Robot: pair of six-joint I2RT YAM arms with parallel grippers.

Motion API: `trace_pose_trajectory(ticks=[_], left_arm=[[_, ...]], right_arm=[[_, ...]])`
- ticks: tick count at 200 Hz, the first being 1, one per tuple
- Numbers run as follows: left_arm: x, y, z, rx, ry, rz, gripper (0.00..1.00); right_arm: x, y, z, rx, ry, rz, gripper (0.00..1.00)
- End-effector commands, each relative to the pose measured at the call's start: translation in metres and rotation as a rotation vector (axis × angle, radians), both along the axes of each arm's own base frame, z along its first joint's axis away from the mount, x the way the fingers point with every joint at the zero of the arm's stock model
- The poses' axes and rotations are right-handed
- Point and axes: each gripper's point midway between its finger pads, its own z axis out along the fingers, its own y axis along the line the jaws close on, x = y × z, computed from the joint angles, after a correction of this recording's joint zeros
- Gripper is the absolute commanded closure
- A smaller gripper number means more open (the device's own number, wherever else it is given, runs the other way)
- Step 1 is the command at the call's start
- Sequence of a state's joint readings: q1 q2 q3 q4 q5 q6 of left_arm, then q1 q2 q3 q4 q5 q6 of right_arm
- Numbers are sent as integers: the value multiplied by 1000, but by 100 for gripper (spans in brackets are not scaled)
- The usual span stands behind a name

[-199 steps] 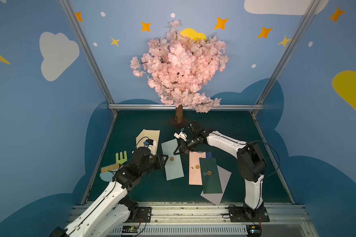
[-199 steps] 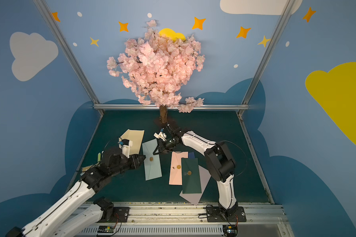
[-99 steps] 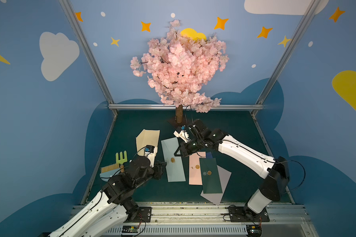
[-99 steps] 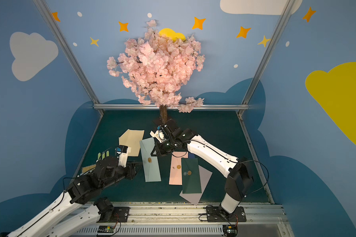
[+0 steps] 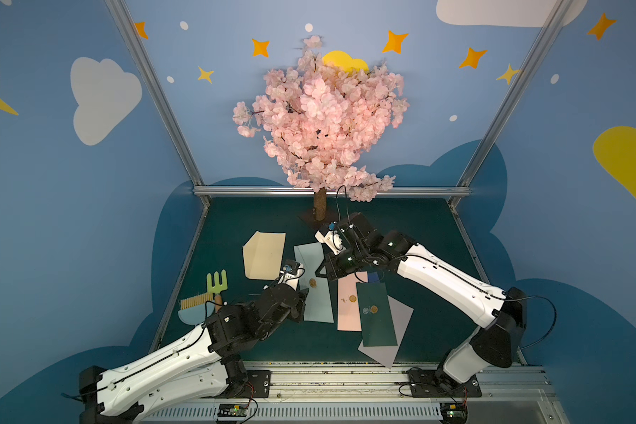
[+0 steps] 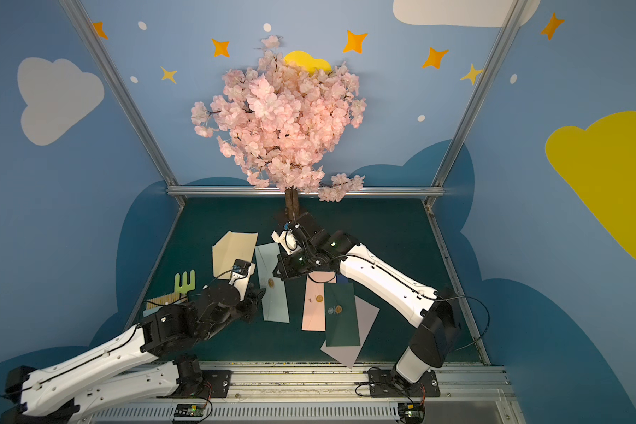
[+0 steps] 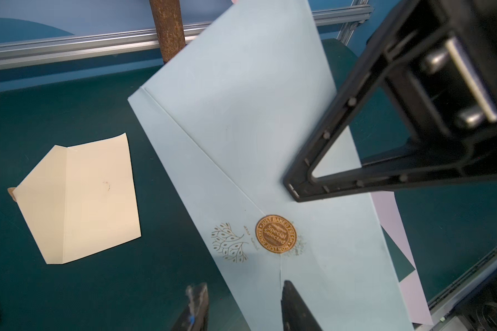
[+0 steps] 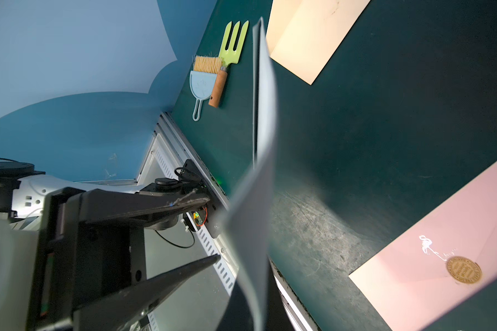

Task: Open the envelope
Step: Open the envelope flap on the envelope.

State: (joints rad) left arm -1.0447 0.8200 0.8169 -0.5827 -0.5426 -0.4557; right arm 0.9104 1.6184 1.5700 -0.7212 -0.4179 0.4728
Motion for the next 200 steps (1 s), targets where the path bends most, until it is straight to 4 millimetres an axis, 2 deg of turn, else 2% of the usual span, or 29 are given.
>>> trace_pose_trajectory(ticks=[1, 70, 93, 132, 200], left_arm=[[5, 1, 8, 16, -40, 33, 56], [8, -17, 1, 43, -46, 26, 54], [10, -12, -2, 47, -50, 55, 54], [12, 9, -1, 60, -60, 156, 53], [12, 29, 1, 70, -67, 242, 53]], right_arm=[[1, -3, 22, 15, -42, -28, 100], [4, 8, 41, 38, -85, -50, 100], [3, 12, 44, 44, -87, -46, 100], [-1, 15, 47, 51, -92, -42, 100], [-10, 22, 47, 45, -91, -25, 100]])
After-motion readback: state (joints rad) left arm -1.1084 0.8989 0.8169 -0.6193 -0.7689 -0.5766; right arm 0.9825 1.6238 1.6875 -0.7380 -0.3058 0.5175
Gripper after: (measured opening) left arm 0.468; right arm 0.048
